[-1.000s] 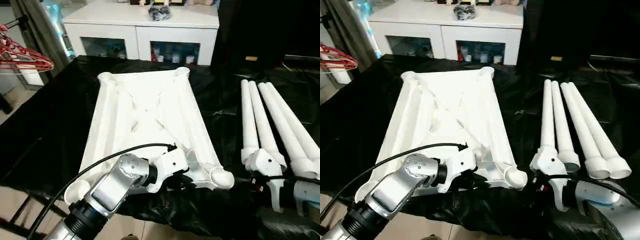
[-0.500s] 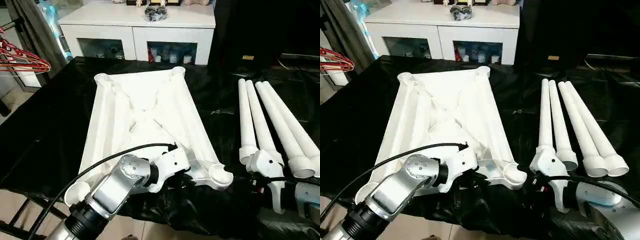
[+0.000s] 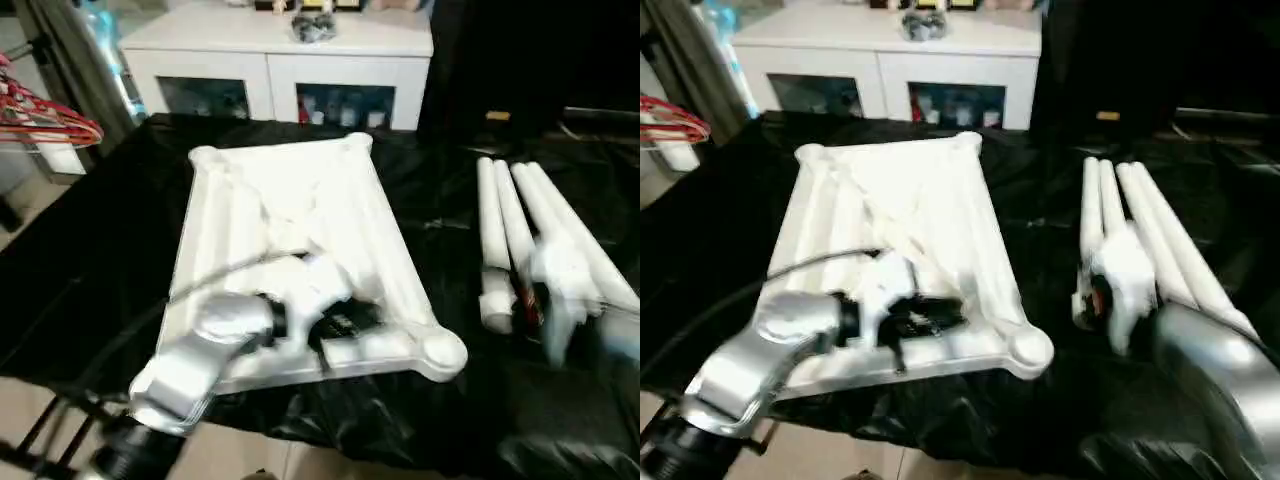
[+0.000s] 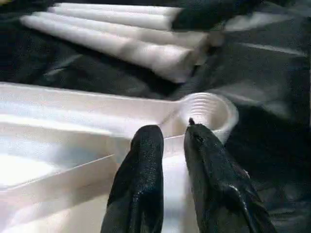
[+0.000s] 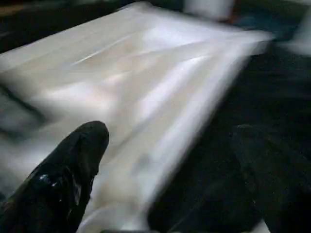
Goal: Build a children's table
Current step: Move table base, then pick table leg
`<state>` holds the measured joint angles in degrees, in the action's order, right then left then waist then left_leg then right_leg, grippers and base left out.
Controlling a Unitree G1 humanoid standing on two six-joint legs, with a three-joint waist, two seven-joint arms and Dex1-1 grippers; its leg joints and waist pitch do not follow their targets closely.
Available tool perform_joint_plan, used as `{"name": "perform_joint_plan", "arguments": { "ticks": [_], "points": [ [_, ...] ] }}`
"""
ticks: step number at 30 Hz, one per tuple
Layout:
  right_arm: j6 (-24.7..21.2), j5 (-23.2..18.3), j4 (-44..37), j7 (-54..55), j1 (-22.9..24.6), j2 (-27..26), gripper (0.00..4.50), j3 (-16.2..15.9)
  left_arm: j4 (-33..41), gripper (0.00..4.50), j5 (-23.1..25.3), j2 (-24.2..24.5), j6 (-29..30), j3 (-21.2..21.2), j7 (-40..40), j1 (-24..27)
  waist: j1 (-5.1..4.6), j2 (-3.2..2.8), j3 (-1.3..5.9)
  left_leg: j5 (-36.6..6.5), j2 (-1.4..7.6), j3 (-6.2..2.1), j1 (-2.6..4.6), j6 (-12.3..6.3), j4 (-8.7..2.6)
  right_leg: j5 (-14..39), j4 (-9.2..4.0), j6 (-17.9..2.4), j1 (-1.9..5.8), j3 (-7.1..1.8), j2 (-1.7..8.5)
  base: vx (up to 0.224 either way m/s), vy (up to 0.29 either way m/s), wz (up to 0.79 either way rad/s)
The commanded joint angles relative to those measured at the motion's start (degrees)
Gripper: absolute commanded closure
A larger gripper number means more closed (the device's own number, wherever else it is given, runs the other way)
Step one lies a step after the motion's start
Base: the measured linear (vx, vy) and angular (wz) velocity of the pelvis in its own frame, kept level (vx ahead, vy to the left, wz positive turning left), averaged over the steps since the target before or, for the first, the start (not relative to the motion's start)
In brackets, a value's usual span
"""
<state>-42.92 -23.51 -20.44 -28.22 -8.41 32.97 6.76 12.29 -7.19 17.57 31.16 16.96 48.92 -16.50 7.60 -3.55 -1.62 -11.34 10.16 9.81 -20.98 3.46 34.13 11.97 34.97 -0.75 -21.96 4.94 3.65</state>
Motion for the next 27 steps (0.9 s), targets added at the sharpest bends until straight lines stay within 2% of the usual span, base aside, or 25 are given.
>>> {"name": "perform_joint_plan", "arguments": {
  "ticks": [1,2,3,4,5,6,7,8,9,10,11,14,16,19,20,23,27],
  "points": [
    [-2.8,2.5,3.1,4.9,-1.6,-1.1,0.0,0.2,1.4,3.35,0.8,1.0,0.4,-1.4,-1.3,0.3,-0.09,1.19,2.4,-7.2,2.74,-1.36,0.41,-2.24,-3.82,16.6,-5.33,-6.9,1.94,-3.13,4.71,0.0,0.0,0.0],
    [-4.4,4.0,6.2,8.3,-4.1,-2.9,0.0,0.2,2.3,3.25,0.0,1.7,0.6,-1.7,-0.9,0.8,-0.05,1.1,2.48,-6.9,2.78,-1.25,0.41,-2.04,-3.78,15.3,-5.15,-7.0,2.01,-3.31,4.7,0.0,0.0,0.0],
    [-4.4,4.0,6.2,8.3,-4.1,-2.9,0.0,0.2,2.3,3.18,0.0,1.7,0.6,-1.7,-0.9,0.8,0.15,1.18,2.59,-6.2,2.73,-1.27,0.41,-2.04,-3.86,13.7,-4.78,-7.5,2.01,-3.31,4.68,0.0,0.0,0.0],
    [-5.1,4.5,7.5,9.5,-5.0,-3.5,0.0,0.1,2.8,3.18,-0.5,2.1,0.9,-1.8,-0.5,1.0,0.37,1.01,2.71,-5.8,2.86,-1.22,0.56,-1.89,-3.72,12.3,-4.63,-7.5,1.97,-3.38,4.69,0.0,0.0,0.0],
    [-6.8,4.9,10.8,12.4,-7.4,-5.1,0.0,0.6,4.1,3.0,-1.5,2.6,2.0,-1.9,-0.1,1.3,0.36,1.4,2.71,-5.6,2.91,-1.16,0.53,-1.97,-3.76,11.5,-4.59,-7.6,2.03,-3.42,4.65,0.0,0.0,0.0],
    [-7.1,5.0,11.6,13.0,-8.0,-5.5,0.0,0.7,4.4,2.86,-1.7,2.7,2.2,-2.0,-0.1,1.3,0.38,1.39,2.85,-4.2,2.91,-1.32,0.32,-1.94,-3.87,9.5,-3.95,-8.5,2.25,-3.41,4.79,0.0,0.0,0.0],
    [-8.0,5.1,13.3,14.4,-9.4,-6.4,0.0,1.2,4.9,2.86,-1.8,2.9,2.1,-2.0,-0.1,1.4,0.39,1.2,2.85,-4.0,2.9,-1.31,0.31,-1.9,-3.81,9.1,-3.94,-8.7,2.21,-3.35,4.75,0.0,0.0,0.0],
    [-9.1,5.3,15.4,16.0,-10.8,-7.3,0.0,1.8,5.2,2.77,-1.7,3.0,2.2,-1.9,-0.2,1.3,0.34,1.51,2.89,-3.2,2.88,-1.21,0.4,-1.89,-3.71,7.6,-3.71,-9.2,2.19,-3.44,4.76,0.0,0.0,0.0],
    [-9.5,5.8,16.8,16.7,-11.9,-7.8,0.0,2.0,5.3,2.72,-1.6,3.0,2.3,-1.8,-0.4,1.3,0.39,1.47,2.91,-2.6,2.82,-1.1,0.24,-1.93,-3.62,6.7,-3.69,-9.3,2.31,-3.44,4.74,0.0,0.0,0.0],
    [-10.4,6.0,18.5,17.4,-13.1,-8.2,0.0,2.2,5.6,2.72,-1.6,3.1,2.5,-1.7,-0.6,1.2,0.42,1.47,2.88,-2.6,2.83,-1.07,0.32,-1.9,-3.61,6.4,-3.65,-9.3,2.26,-3.5,4.76,0.0,0.0,0.0],
    [-10.7,6.1,19.0,17.6,-13.4,-8.3,0.0,2.3,5.7,2.66,-1.7,3.2,2.6,-1.7,-0.7,1.2,0.38,1.79,2.76,-2.9,2.7,-1.01,0.18,-1.97,-3.66,6.9,-3.63,-9.3,2.43,-3.5,4.8,0.0,0.0,0.0],
    [-12.6,7.1,21.0,18.4,-14.9,-8.2,0.0,1.9,6.8,2.31,-1.9,4.0,3.1,-1.2,-0.1,1.3,0.5,1.69,2.67,-3.3,2.78,-1.02,0.23,-1.53,-3.76,8.4,-3.8,-8.3,2.45,-3.51,4.83,0.0,0.0,0.0],
    [-13.8,7.8,22.7,19.2,-16.0,-8.1,0.0,1.6,8.2,2.31,-2.9,5.0,4.3,-0.7,0.7,1.6,0.36,1.91,2.69,-3.7,2.84,-1.02,0.39,-0.96,-3.83,8.7,-3.75,-8.1,2.41,-3.51,4.84,0.0,0.0,0.0],
    [-14.4,8.3,24.4,20.6,-17.2,-8.5,0.0,2.0,8.7,2.31,-3.3,5.5,5.0,-0.4,0.9,1.8,0.35,1.84,2.6,-3.8,2.71,-0.94,0.37,-0.75,-3.82,9.0,-3.81,-8.3,2.4,-3.53,4.83,0.0,0.0,0.0],
    [-14.6,8.5,25.1,21.2,-17.7,-8.7,0.0,2.3,8.8,2.31,-3.4,5.5,5.3,-0.3,0.8,1.8,0.33,2.07,2.57,-3.8,2.72,-0.89,0.34,-0.61,-3.81,9.0,-3.78,-8.2,2.42,-3.59,4.84,0.0,0.0,0.0],
    [-15.1,8.7,27.0,22.3,-18.9,-9.4,0.0,3.2,8.9,2.31,-4.2,5.6,6.0,-0.3,1.0,1.9,0.34,2.01,2.55,-4.0,2.58,-0.83,0.34,-0.45,-3.78,10.0,-3.89,-8.0,2.42,-3.61,4.84,0.0,0.0,0.0],
    [-15.9,8.7,29.1,22.3,-20.2,-10.0,0.0,3.8,9.4,2.31,-4.8,6.1,6.5,0.1,1.0,1.8,0.38,1.96,2.66,-3.4,2.64,-0.9,0.35,-0.35,-3.73,8.5,-3.62,-8.1,2.44,-3.58,4.74,0.0,0.0,0.0]
  ]
}}
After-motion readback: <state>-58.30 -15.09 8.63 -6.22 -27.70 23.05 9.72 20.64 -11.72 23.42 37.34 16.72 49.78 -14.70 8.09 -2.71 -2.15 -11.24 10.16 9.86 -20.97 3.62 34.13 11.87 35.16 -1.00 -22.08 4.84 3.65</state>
